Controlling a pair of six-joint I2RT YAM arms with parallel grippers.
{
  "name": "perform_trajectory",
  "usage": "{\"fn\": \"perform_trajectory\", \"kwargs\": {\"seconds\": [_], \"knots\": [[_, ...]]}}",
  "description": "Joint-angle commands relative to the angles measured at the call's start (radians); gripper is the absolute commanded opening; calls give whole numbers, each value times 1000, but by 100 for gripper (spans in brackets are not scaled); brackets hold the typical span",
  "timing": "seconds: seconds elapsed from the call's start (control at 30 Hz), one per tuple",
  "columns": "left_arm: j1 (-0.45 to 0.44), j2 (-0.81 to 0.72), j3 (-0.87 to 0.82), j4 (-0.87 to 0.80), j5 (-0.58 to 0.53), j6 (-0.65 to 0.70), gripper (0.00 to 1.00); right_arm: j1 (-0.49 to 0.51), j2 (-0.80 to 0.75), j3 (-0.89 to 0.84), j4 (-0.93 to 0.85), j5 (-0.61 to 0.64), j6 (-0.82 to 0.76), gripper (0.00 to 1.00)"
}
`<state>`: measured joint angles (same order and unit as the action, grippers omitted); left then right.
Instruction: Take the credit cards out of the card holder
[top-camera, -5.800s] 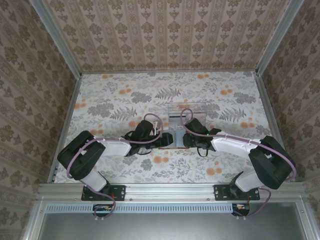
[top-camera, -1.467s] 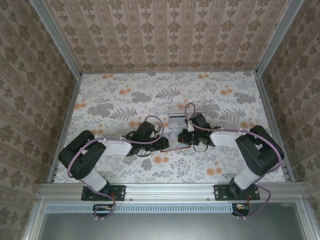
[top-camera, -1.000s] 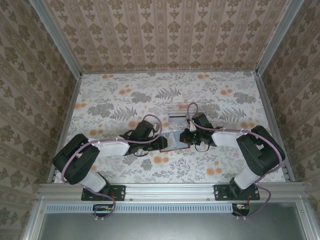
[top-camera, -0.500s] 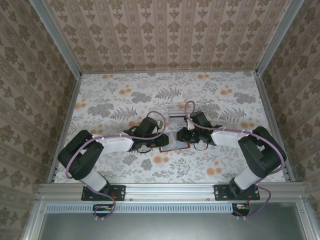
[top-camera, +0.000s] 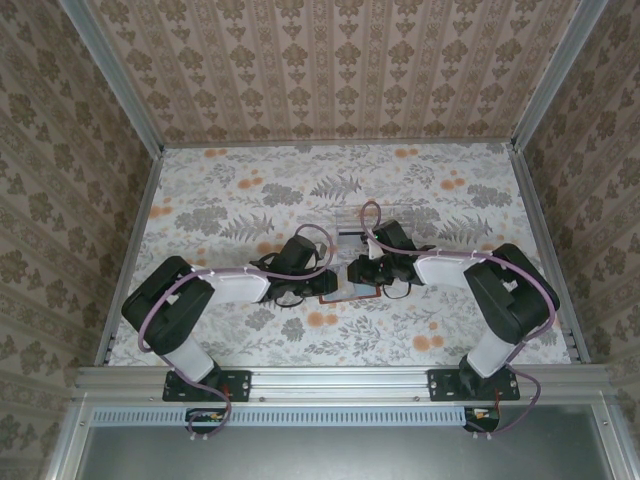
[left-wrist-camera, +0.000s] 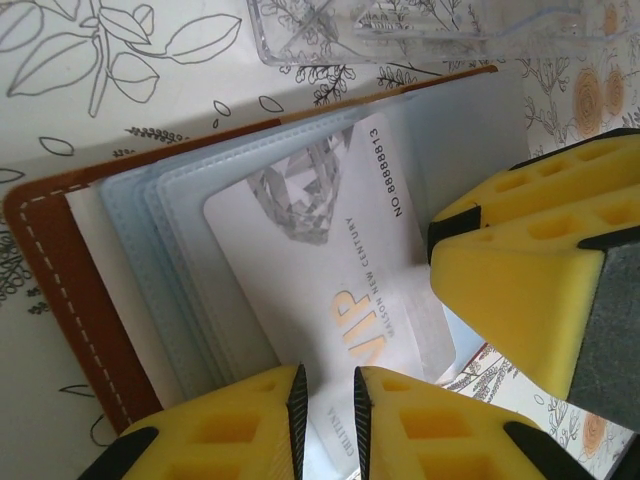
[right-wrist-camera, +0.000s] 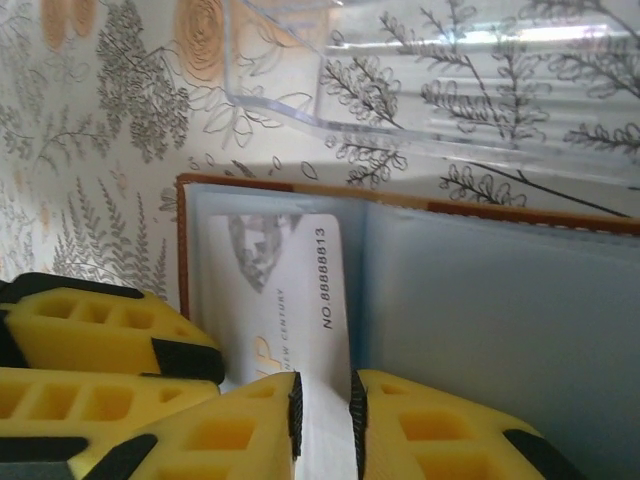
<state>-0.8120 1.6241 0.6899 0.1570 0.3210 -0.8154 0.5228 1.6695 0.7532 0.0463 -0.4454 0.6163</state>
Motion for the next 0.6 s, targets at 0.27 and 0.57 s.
{"fn": "perform_trajectory", "kwargs": {"seconds": [0.27, 0.57], "knots": [[-3, 17, -4, -5, 1, -10, 23, 6, 51, 15, 15, -60, -3, 25], [1, 15, -15, -7, -5, -11, 22, -17, 35, -17, 58, -76, 25, 0]]}}
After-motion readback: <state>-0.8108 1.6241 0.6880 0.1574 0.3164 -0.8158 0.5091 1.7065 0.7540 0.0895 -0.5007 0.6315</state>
